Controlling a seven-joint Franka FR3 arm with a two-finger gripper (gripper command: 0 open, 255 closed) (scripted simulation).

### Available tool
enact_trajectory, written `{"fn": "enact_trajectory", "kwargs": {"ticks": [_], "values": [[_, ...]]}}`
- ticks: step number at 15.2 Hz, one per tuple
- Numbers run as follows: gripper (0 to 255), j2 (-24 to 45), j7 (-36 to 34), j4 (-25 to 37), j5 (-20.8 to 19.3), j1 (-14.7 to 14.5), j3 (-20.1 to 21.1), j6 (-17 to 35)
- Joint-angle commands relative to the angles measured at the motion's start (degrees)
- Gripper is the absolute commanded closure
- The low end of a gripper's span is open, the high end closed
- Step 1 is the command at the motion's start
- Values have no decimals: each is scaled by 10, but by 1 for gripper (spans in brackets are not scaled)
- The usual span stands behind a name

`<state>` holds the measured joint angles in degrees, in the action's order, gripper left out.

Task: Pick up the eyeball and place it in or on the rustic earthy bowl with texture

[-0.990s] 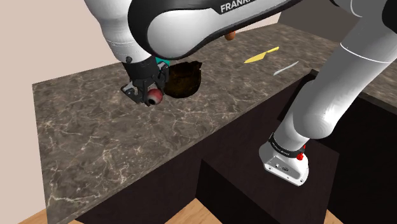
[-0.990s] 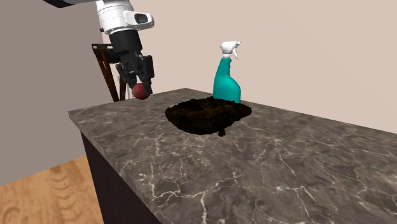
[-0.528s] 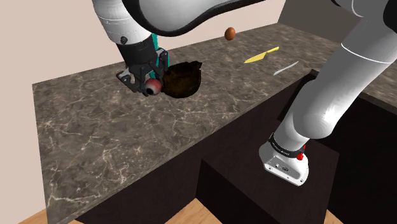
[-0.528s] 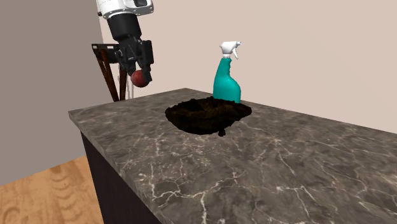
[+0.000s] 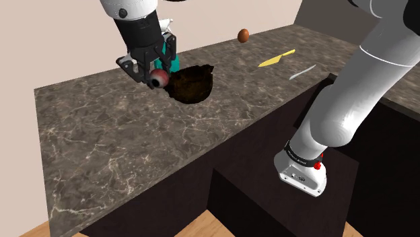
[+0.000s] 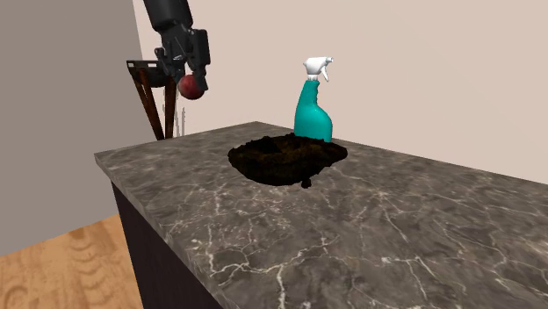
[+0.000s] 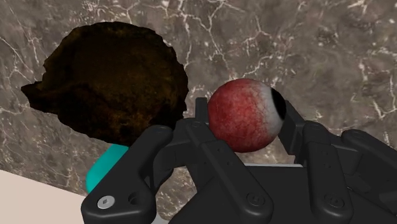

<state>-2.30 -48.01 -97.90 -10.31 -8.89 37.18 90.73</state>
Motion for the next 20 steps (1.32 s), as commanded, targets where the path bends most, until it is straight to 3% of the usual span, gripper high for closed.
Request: {"fn": "enact_trajectory", "kwargs": {"ticks": [1, 8, 16, 20], "values": [[255, 1, 0, 8, 0, -1, 1, -8], [255, -95, 120, -91, 36, 43, -72, 33], [255, -152, 239, -160, 38, 79, -155, 68], [255, -154, 234, -192, 38, 77, -154, 98]]}}
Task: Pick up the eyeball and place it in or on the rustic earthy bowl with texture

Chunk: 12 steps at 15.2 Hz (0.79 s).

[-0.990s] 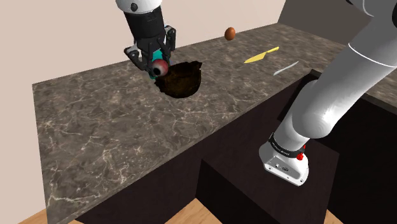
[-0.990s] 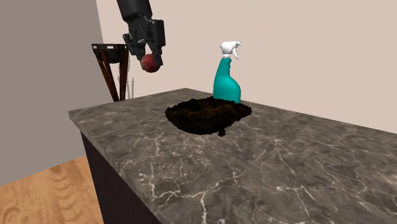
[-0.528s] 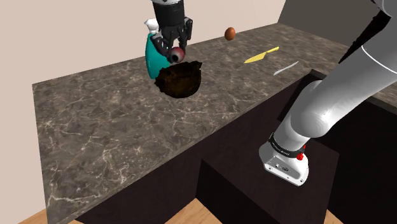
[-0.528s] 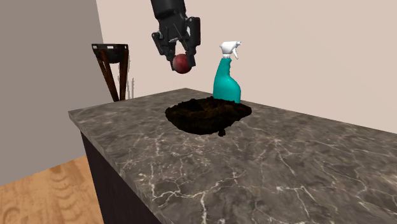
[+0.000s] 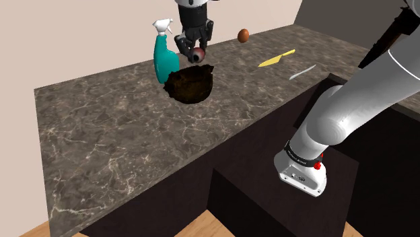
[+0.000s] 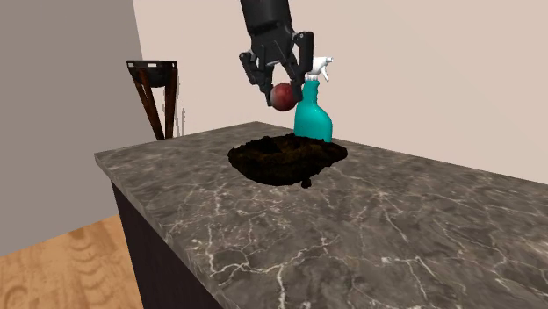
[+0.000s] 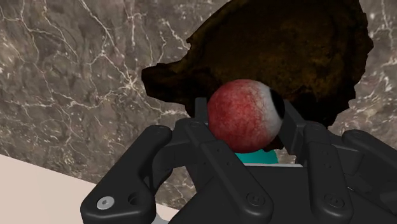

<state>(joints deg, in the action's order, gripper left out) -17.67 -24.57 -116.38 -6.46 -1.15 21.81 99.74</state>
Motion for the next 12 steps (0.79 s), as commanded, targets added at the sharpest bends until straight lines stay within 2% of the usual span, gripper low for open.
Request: {"fn": "enact_trajectory", "kwargs": {"ticks": [1, 8, 12], "values": [[255, 0, -1, -15, 0, 0, 0, 15], [255, 3, -13, -73, -2, -1, 3, 75], [255, 3, -13, -73, -2, -1, 3, 75]]}}
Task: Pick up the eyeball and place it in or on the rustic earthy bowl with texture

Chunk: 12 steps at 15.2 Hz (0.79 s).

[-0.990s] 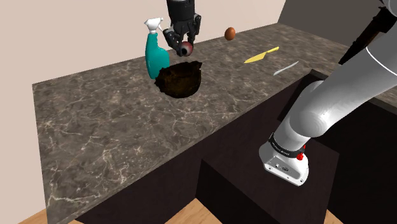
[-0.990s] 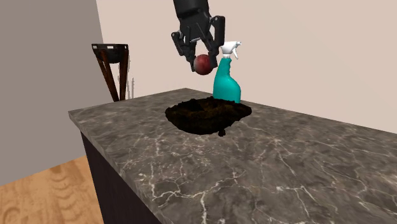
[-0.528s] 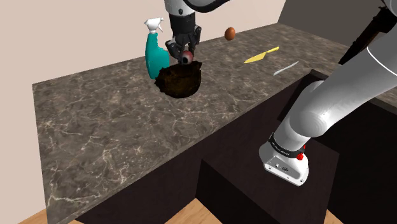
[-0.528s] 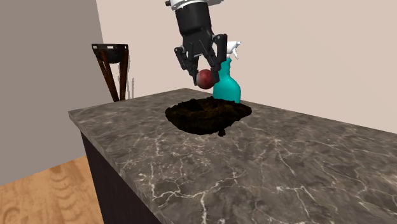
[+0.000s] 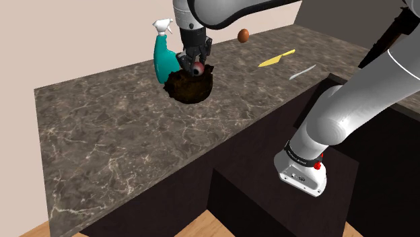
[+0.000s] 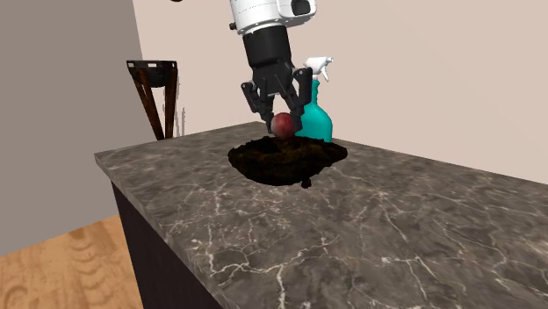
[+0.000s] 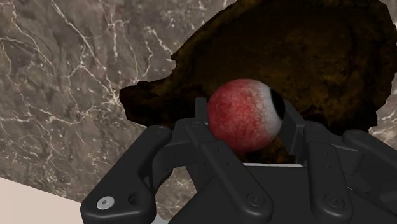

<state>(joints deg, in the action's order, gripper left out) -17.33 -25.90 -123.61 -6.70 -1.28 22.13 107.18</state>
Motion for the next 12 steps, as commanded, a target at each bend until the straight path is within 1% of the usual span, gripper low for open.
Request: {"fn": "enact_trajectory", "kwargs": {"ticks": [1, 4, 5, 10, 12], "values": [[255, 0, 0, -1, 0, 0, 0, 1], [255, 0, 0, -1, 0, 0, 0, 1], [0, 0, 0, -1, 0, 0, 0, 1], [0, 0, 0, -1, 0, 0, 0, 1], [0, -3, 1, 35, 3, -2, 2, -38]]}}
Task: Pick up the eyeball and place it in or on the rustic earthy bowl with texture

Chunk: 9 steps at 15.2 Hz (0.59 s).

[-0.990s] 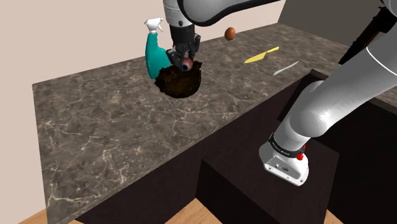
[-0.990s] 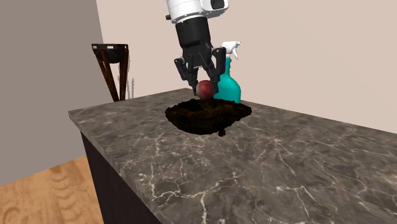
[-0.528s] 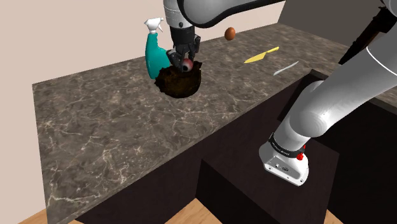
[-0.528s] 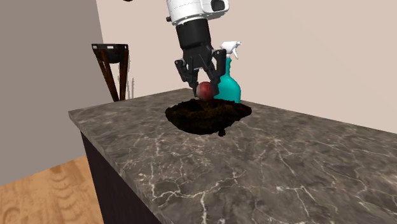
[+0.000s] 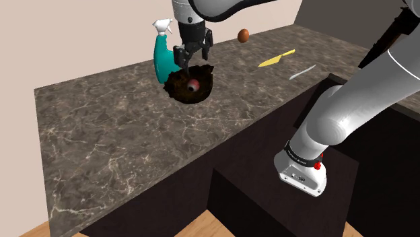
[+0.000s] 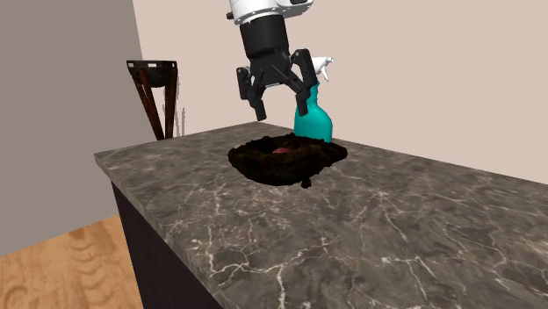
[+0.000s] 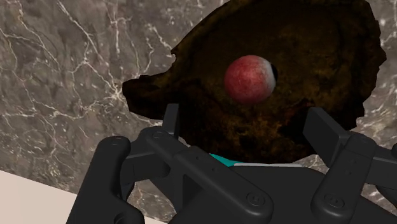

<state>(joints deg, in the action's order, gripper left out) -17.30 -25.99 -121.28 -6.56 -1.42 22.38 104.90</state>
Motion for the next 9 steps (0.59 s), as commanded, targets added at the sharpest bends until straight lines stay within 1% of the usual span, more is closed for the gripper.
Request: {"fn": "enact_trajectory", "kwargs": {"ticks": [1, 2, 9], "values": [[0, -3, 3, 31, 2, -1, 1, -34], [0, -3, 3, 46, 3, -2, 2, -49], [0, -3, 3, 46, 3, -2, 2, -49]]}}
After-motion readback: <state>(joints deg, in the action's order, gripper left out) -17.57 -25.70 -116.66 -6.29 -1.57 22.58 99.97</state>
